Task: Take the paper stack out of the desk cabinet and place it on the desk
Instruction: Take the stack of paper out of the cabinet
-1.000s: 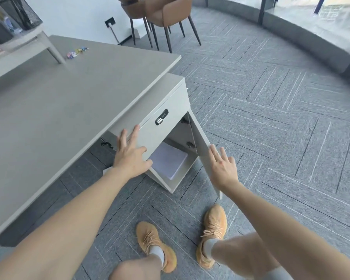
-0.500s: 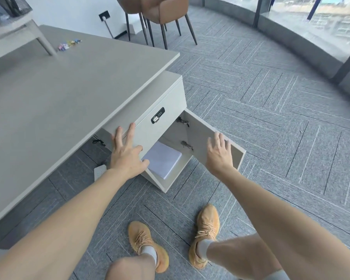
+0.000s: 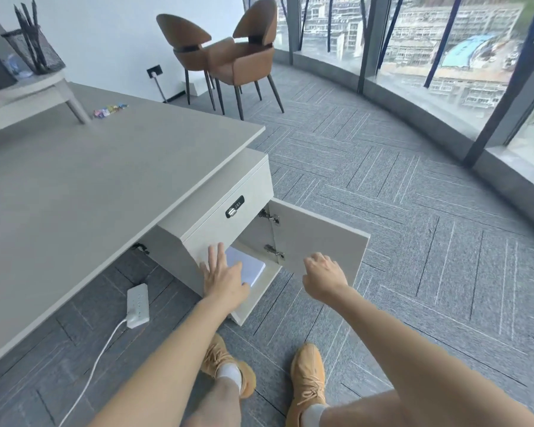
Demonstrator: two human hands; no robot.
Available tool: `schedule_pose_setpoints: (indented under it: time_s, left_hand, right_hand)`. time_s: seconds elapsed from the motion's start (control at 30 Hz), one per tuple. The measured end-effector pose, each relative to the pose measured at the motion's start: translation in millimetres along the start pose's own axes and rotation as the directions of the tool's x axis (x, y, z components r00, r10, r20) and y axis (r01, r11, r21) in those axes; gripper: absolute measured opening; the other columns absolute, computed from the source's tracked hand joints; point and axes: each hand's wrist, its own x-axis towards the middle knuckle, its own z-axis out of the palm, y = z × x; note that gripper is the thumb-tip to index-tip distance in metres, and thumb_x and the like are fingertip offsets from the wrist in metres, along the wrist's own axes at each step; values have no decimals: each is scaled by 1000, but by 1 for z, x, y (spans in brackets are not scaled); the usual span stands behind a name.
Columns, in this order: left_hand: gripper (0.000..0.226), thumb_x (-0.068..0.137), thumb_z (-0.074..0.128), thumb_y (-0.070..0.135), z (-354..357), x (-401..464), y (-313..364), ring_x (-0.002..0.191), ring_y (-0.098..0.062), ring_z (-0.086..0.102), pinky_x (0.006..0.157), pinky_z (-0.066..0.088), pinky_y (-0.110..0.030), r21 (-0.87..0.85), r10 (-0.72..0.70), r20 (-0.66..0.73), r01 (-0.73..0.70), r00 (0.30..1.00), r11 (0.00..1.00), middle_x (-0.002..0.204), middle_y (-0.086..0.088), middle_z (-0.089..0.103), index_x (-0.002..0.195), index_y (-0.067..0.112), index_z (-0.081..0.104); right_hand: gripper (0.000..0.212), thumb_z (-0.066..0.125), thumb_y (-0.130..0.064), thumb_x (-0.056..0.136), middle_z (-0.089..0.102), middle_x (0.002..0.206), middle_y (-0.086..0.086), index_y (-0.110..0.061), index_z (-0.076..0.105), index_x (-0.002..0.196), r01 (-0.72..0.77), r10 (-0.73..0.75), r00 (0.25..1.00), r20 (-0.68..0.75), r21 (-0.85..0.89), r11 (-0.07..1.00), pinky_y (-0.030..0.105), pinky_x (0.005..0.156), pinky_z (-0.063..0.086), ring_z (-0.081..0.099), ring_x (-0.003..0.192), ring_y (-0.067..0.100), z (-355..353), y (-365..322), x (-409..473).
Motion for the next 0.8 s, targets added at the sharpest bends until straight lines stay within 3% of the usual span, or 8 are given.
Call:
schedule_pose_setpoints:
  time_s: [0.07,0.2,0.3,0.4,0.53,0.63,0.8]
  left_hand:
    - [44,91,55,28,16,4,2,153,-40,-2,122,15,-53,-126,-2,42,7,999,992,165,-24,5,131,12,56]
    - [44,93,54,21,49,15,-6,143,-37,29,107,40,-48,-302,-34,163,82,986,950,154,-22,33,134,6,51]
    - [44,92,53,19,82,44,-18,134,-37,41,104,44,-47,-380,-47,201,123,978,917,143,-19,46,133,4,49]
    - [42,91,54,17,119,79,-25,114,-36,58,92,51,-43,-486,-110,228,212,967,848,128,-18,56,129,1,49]
    - [47,90,52,15,173,121,-20,107,-33,58,84,50,-39,-592,-200,317,358,927,723,130,-18,57,135,2,45]
    - [52,90,54,17,214,149,-15,112,-36,58,82,47,-37,-664,-281,388,477,878,575,130,-18,57,138,5,41]
    - [45,83,57,13,270,184,-11,116,-45,60,91,53,-49,-717,-465,548,676,695,166,126,-31,61,124,-4,49]
  right_hand:
    - [30,44,-12,90,57,130,14,-7,60,115,-11,11,1000,10,-17,1000,42,101,46,56,115,31,4,-3,5]
    - [40,48,-18,93,54,137,16,-7,56,131,-18,23,995,97,-48,999,43,107,45,55,123,33,23,-17,26]
    - [44,49,-22,93,52,139,17,-8,53,134,-1,8,988,153,-46,999,44,105,46,52,126,35,47,-24,60]
    - [46,47,-23,93,52,139,15,-8,51,137,0,2,982,191,-10,1000,45,105,45,53,126,34,84,-26,98]
    - [52,48,-22,94,47,146,14,-10,43,145,-46,28,957,288,55,997,47,111,42,51,131,33,146,-20,141]
    - [54,51,-22,97,43,149,14,-11,39,148,-71,42,934,354,70,995,48,111,43,49,133,34,189,-10,170]
    - [49,53,-24,98,47,143,14,-10,43,144,-132,70,907,416,123,984,47,103,51,54,126,33,238,7,210]
